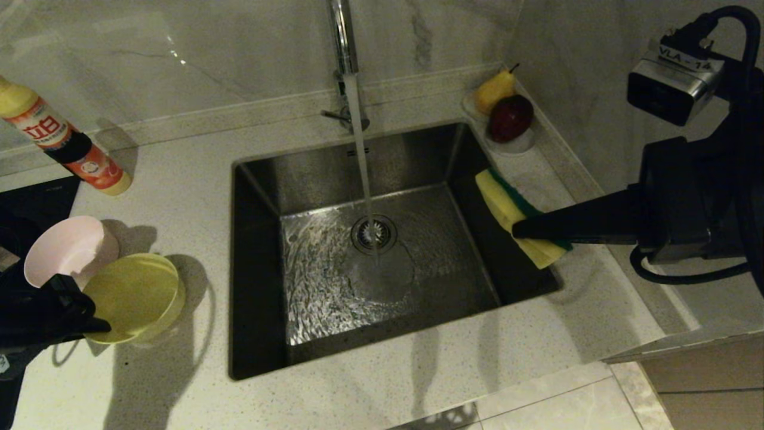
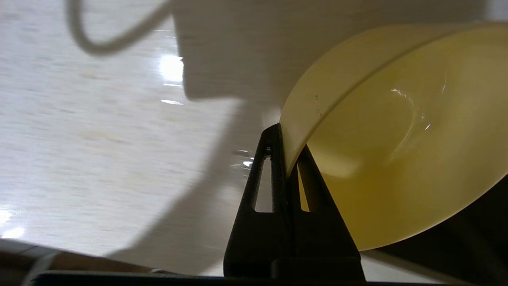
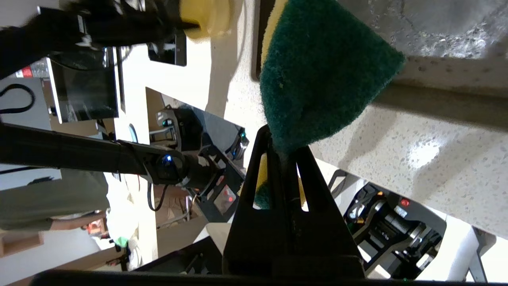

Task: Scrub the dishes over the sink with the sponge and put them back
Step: Wash the bowl

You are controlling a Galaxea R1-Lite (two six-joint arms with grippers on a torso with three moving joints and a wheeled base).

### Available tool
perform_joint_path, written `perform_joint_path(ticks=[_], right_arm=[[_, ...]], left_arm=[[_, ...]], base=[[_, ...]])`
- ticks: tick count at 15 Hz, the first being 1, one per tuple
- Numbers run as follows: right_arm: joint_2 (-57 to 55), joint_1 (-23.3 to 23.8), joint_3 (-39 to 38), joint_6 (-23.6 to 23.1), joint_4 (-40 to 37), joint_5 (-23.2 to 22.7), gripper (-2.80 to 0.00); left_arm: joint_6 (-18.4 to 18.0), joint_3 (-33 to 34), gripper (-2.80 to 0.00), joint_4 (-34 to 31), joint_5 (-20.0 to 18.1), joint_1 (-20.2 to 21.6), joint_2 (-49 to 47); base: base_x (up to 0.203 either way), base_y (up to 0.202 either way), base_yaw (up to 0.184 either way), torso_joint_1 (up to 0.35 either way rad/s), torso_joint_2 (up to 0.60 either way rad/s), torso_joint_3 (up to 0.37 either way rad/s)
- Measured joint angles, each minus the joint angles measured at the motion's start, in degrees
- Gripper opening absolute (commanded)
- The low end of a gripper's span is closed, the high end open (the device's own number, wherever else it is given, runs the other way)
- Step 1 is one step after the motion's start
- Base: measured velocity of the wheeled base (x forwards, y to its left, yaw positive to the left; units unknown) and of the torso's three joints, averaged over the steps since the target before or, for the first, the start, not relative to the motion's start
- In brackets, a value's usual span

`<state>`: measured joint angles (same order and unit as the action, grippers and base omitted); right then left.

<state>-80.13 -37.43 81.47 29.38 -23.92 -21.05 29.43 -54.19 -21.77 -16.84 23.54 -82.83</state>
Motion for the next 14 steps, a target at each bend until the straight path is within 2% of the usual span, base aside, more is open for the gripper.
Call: perform_joint_path(ticks=[4,7,10,14], right_arm=[[0.20,0.00,-1.01,-0.42,0.13,0.00,-2.80],[0.44,-0.02,-1.69,-0.58,0.11,-0.13,-2.80],[0.72,-0.09,-2.37,-0.66,0.17,-0.35,-2.80],[1.30,-0.15,-2.55,-0.67,1.07,-0.63,-2.80]], left_arm=[[7.46,-5.81,-2.80,-0.13,-7.42,-1.20,3.46],[10.44,-9.69,-2.80,-0.17,-7.18,-8.35,4.00],[12.14,-13.70,-2.80,0.00,-1.71,-19.46,1.94],[12.52,-19.40,-2.80,1.33,13.13,-34.14,-7.18]], base=[[0.000,0.000,0.000,0.000,0.00,0.000],[0.000,0.000,0.000,0.000,0.00,0.000],[0.000,0.000,0.000,0.000,0.00,0.000],[0.000,0.000,0.000,0.000,0.00,0.000]])
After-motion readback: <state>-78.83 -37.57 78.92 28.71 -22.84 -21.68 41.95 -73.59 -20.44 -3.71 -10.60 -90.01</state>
